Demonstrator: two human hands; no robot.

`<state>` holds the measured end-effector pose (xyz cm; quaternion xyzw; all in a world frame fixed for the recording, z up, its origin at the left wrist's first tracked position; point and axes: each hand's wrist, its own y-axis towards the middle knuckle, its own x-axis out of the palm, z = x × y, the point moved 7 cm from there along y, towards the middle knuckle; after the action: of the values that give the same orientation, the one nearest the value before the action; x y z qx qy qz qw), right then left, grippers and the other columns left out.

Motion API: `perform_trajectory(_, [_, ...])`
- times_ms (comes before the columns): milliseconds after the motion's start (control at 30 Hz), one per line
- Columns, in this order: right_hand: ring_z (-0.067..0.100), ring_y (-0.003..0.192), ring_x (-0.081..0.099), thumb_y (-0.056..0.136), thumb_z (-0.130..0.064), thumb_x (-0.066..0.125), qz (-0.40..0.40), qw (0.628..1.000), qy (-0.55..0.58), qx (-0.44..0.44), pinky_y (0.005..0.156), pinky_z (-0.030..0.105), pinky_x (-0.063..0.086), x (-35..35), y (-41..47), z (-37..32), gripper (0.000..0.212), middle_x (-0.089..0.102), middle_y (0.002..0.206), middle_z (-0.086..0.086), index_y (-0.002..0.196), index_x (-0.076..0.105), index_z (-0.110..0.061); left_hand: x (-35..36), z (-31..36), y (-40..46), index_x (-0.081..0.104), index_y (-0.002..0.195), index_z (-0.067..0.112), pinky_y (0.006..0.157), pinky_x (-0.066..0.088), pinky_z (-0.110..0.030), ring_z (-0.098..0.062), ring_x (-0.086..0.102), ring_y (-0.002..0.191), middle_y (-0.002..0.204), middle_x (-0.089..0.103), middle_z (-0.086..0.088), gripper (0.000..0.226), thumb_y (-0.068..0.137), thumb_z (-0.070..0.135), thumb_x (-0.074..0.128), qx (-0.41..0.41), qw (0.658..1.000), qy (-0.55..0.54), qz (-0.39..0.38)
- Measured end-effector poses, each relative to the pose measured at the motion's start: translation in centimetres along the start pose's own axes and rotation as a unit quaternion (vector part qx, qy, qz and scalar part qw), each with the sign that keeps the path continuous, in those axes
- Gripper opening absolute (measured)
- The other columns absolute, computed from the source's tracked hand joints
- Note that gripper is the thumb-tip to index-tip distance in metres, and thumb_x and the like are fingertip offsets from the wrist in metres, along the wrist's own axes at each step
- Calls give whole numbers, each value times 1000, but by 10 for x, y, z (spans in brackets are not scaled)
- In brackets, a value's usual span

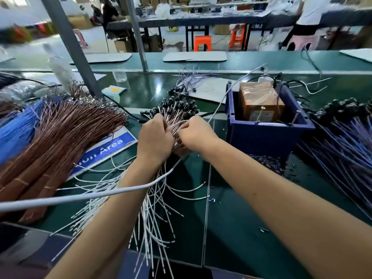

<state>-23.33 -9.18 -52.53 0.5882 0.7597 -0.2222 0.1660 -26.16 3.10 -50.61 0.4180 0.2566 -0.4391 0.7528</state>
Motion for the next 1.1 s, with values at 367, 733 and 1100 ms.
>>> perform_trajectory(367, [14, 68, 55, 106, -43, 56, -18, 935, 353, 19, 60, 28, 45, -20, -5, -24, 35, 66, 72, -4, 84, 70, -19, -26, 38, 13, 60, 84, 11, 44, 42, -19, -6, 56, 50, 73, 64, -2, 14, 97, 7, 57, -137, 912, -386, -35])
perform_trajectory(733, [14, 93, 62, 107, -17, 57, 22, 915, 393, -89, 76, 27, 51, -40, -8, -34, 26, 77, 95, 0, 89, 76, -14, -32, 38, -6, 52, 105, 9, 87, 42, -37, -21, 49, 93, 99, 54, -1, 43, 86, 38, 76, 4, 995, -25, 100])
perform_trajectory(1100, [27, 88, 74, 104, -7, 59, 87, 930, 264, -239, 87, 46, 62, -66, -29, -76, 21, 78, 96, 17, 100, 78, 1, -33, 83, -3, 66, 90, 11, 46, 50, -26, -15, 61, 54, 67, 65, -4, 24, 97, 4, 44, -104, 847, -516, -74])
